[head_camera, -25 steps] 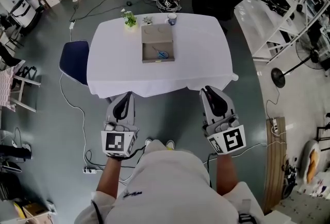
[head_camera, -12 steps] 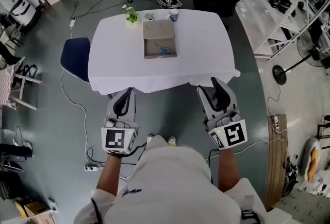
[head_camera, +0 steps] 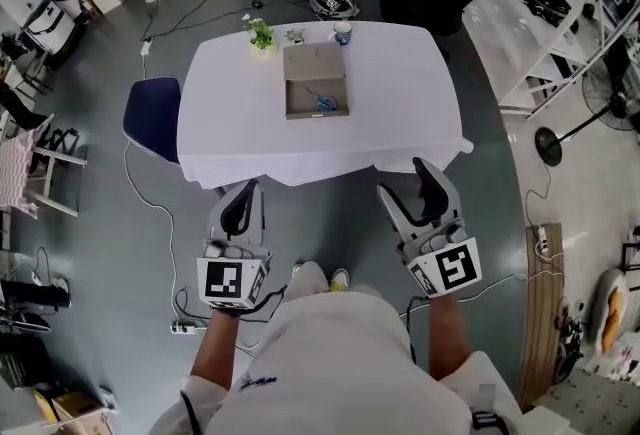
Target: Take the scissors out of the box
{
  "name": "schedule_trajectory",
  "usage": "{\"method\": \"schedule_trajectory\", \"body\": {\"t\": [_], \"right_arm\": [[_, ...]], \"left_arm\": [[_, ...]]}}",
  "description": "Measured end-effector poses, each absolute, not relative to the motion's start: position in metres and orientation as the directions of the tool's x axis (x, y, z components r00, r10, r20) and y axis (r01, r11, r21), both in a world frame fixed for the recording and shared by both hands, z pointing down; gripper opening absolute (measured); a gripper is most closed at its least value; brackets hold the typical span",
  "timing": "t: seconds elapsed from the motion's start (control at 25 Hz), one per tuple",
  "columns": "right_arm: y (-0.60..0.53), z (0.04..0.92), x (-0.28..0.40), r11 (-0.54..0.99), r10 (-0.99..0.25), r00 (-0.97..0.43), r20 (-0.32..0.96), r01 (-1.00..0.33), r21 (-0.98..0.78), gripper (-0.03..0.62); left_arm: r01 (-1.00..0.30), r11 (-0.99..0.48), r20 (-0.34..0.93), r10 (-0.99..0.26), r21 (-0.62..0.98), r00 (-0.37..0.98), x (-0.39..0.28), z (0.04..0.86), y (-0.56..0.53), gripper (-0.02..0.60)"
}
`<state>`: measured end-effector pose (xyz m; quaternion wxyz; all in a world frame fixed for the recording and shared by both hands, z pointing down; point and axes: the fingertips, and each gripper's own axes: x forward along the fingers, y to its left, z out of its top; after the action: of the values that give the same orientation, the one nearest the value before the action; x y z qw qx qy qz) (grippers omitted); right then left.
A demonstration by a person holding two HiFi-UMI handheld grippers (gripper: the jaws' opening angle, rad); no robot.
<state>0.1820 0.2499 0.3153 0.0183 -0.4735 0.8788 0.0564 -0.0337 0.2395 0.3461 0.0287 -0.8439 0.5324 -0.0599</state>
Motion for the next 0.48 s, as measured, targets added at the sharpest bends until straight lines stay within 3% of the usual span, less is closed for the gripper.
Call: {"method": "schedule_trajectory", "body": {"t": [0.24, 0.48], "right_arm": [[0.231, 0.337, 0.169, 0.556, -0.829, -0.559, -0.019, -0.827, 0.082, 0.311], [0.187, 0.357, 0.147, 0.555, -0.832, -0.555, 0.027, -0.828, 0.08, 0.313]], "left_arm": [[-0.906, -0.41, 0.093, -0.911, -0.108, 0.401, -0.047, 0.356, 0.226, 0.0], [-0.914, -0.397, 0.141, -0.912, -0.077, 0.384, -0.072, 0.386, 0.179, 0.0]]}}
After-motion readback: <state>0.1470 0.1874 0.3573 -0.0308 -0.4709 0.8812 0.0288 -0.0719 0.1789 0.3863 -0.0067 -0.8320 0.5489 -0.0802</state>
